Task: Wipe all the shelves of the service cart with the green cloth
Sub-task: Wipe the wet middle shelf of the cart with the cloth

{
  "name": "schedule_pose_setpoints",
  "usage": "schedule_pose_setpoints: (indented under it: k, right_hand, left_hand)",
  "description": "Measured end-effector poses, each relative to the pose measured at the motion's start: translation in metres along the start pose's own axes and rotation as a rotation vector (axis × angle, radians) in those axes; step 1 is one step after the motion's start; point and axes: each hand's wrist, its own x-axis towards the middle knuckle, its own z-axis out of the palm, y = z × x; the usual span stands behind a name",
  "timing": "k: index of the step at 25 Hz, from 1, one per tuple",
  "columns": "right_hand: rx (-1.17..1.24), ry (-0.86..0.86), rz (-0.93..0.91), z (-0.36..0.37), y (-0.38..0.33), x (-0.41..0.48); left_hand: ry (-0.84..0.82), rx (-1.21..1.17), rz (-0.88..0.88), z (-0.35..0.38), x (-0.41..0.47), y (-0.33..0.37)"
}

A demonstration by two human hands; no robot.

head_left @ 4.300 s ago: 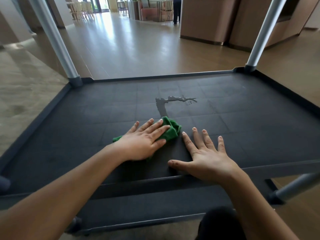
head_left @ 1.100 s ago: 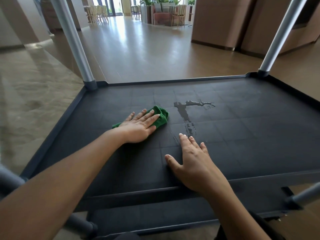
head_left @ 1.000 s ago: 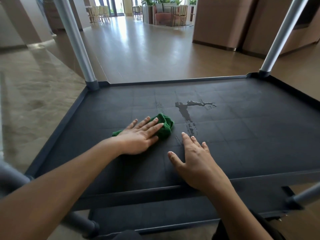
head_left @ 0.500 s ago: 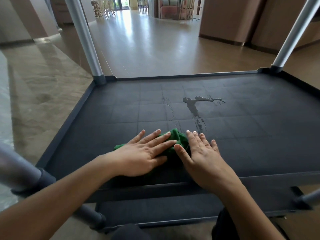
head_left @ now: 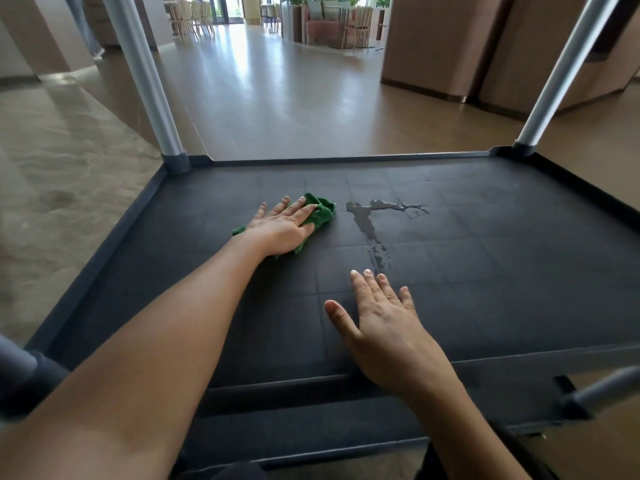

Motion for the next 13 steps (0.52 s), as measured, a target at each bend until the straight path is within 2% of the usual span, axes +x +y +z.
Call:
schedule_pose_setpoints:
  k: [6, 13]
  right_hand:
    - [0.057, 0.026, 0.017, 0.0, -0.001, 0.002]
    - [0.088, 0.027, 0.01, 0.0, 0.001, -0.002]
  left_hand:
    - [-0.03, 0.008, -0.004, 0.006, -0.029, 0.008]
    - [-0.18, 0.037, 0.301, 0.019, -0.137, 0.011]
